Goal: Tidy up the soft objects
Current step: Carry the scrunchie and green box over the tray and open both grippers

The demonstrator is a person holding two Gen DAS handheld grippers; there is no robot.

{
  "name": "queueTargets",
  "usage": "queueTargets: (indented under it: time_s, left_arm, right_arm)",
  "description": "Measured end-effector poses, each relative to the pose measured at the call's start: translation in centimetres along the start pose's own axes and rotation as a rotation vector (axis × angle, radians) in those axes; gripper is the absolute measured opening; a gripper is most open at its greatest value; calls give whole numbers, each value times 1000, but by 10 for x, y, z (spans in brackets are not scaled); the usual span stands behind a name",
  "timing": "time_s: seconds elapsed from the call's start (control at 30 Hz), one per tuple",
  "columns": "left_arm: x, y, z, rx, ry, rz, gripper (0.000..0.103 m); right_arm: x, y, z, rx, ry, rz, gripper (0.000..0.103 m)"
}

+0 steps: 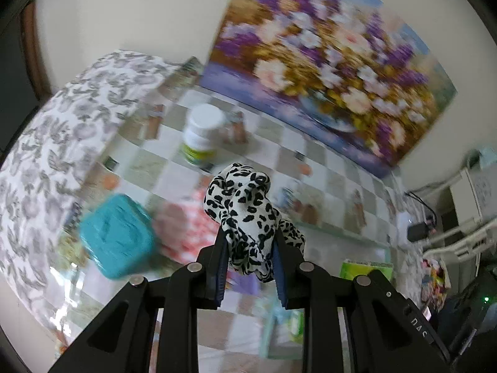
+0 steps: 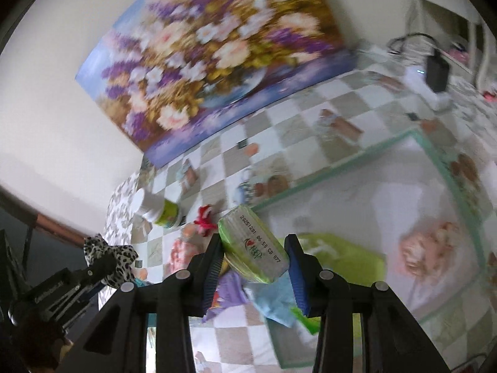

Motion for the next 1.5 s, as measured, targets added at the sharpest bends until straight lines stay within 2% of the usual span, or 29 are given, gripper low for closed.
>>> queueTargets:
  time_s: [0.13,0.27,0.4,0.6,0.77,0.97,1.3,1.5]
  left_arm:
    - [-34,-26,16,36,-36,58,27]
    - [-62,-54,42,108,-57,140,27]
    - [-72,-70,59,160,-64,184,27]
    - [-76,-76,70,167,-70,206,27]
    - [-85,-77,74,148,-82,245,27]
    - [-101,-83,80,141,-100,297,27]
    - [-113,-100,100,168,-69,359,28]
    - [-118,-108,105,199,-67,382,40]
  right_arm:
    - [-34,3,-13,-33,-43,65,43]
    - [-65,12,-19,-57,-100,114,43]
    - [-96,16,-20,-62,-161,178,43]
    - [-129,17,-15,-48,-216,246,43]
    - [-139,17,-9,-34,-247,253,43]
    - [-133,15,-4,-16,-255,222,43]
    - [-133,5,17,55,-296,197,45]
    - [-135,1,21,85,-335,189,48]
Point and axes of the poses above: each gripper's, at about its wrist camera, not at the fingertips, and z roughly the way its jaws point, x to its left, y to its top, the point moved 4 cm from there along z, roughly the way its jaws point, and after that the axes turned 5 degrees about -x, right-handed, at the moved point
